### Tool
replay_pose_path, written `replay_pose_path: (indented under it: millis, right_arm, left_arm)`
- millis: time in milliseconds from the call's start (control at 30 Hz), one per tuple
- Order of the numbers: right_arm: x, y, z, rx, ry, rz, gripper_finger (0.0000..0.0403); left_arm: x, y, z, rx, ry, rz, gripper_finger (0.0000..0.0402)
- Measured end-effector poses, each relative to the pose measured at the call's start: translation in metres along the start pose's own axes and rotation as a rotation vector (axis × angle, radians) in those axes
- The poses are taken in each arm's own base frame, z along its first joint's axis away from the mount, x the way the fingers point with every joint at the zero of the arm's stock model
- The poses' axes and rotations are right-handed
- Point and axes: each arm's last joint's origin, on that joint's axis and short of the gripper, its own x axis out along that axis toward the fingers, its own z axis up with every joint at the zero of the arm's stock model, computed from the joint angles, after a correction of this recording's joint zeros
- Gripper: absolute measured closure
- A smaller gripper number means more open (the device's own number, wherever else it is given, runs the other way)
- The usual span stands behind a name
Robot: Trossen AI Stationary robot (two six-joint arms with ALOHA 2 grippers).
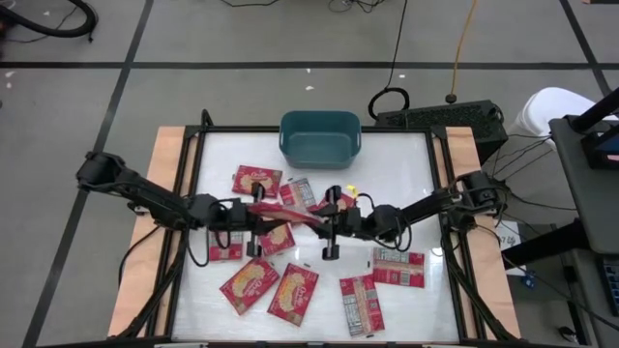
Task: Sort popcorn bags into baskets
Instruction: Put the red popcorn bag into the green bin
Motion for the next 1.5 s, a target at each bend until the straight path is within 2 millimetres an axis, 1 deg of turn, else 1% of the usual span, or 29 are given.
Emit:
replay_pose_path:
  millis: [67,167,233,300,367,467,567,667,800,900,1000,1100,1200,1267,1433,1467,1500]
  right_arm:
    - [-0.008,0.001,0.000,-0.035,0.089,-0.091,0.0331]
    - [-0.019,0.002,-0.001,-0.092,0.277,-0.252,0.0297]
    - [-0.024,0.003,-0.001,-0.105,0.391,-0.334,0.0273]
    - [-0.028,0.002,-0.001,-0.080,0.467,-0.378,0.0252]
    - [-0.027,0.001,0.002,-0.039,0.506,-0.389,0.0233]
    - [-0.017,0.004,0.009,-0.034,0.510,-0.388,0.0210]
    - [0.004,0.006,0.019,-0.078,0.491,-0.374,0.0193]
    - [0.026,0.004,0.025,-0.100,0.510,-0.330,0.0182]
    - [0.047,-0.003,0.022,-0.060,0.565,-0.258,0.0177]
    - [0.053,-0.008,0.013,-0.033,0.611,-0.205,0.0177]
    - [0.053,-0.011,0.003,-0.037,0.640,-0.200,0.0177]
    - [0.052,-0.012,-0.006,-0.055,0.666,-0.202,0.0188]
    - [0.052,-0.013,-0.010,-0.082,0.682,-0.197,0.0222]
    - [0.051,-0.013,-0.010,-0.100,0.688,-0.192,0.0257]
    - [0.049,-0.012,-0.013,-0.135,0.721,-0.174,0.0359]
    - [0.049,-0.012,-0.013,-0.136,0.724,-0.171,0.0377]
    - [0.049,-0.012,-0.013,-0.139,0.728,-0.170,0.0388]
  left_arm:
    - [-0.004,0.002,-0.002,0.002,0.073,0.045,0.0368]
    - [-0.012,0.007,-0.005,0.022,0.208,0.133,0.0381]
    - [-0.020,0.012,-0.008,0.044,0.316,0.203,0.0382]
    - [-0.027,0.018,-0.010,0.044,0.392,0.259,0.0382]
    - [-0.034,0.024,-0.015,0.036,0.476,0.303,0.0381]
    - [-0.039,0.030,-0.023,0.008,0.567,0.343,0.0374]
    - [-0.040,0.030,-0.031,0.008,0.634,0.319,0.0375]
    - [-0.039,0.028,-0.038,0.011,0.674,0.282,0.0382]
    - [-0.037,0.026,-0.044,0.004,0.703,0.242,0.0381]
    - [-0.036,0.024,-0.049,0.009,0.729,0.237,0.0373]
    - [-0.035,0.023,-0.052,0.000,0.739,0.218,0.0372]
    - [-0.035,0.023,-0.053,-0.003,0.747,0.210,0.0379]
    - [-0.035,0.023,-0.052,-0.011,0.743,0.205,0.0381]
    - [-0.035,0.023,-0.052,-0.013,0.743,0.206,0.0373]
    - [-0.035,0.023,-0.052,-0.042,0.741,0.218,0.0340]
    - [-0.035,0.023,-0.052,-0.045,0.736,0.220,0.0334]
    - [-0.035,0.023,-0.052,-0.051,0.733,0.222,0.0329]
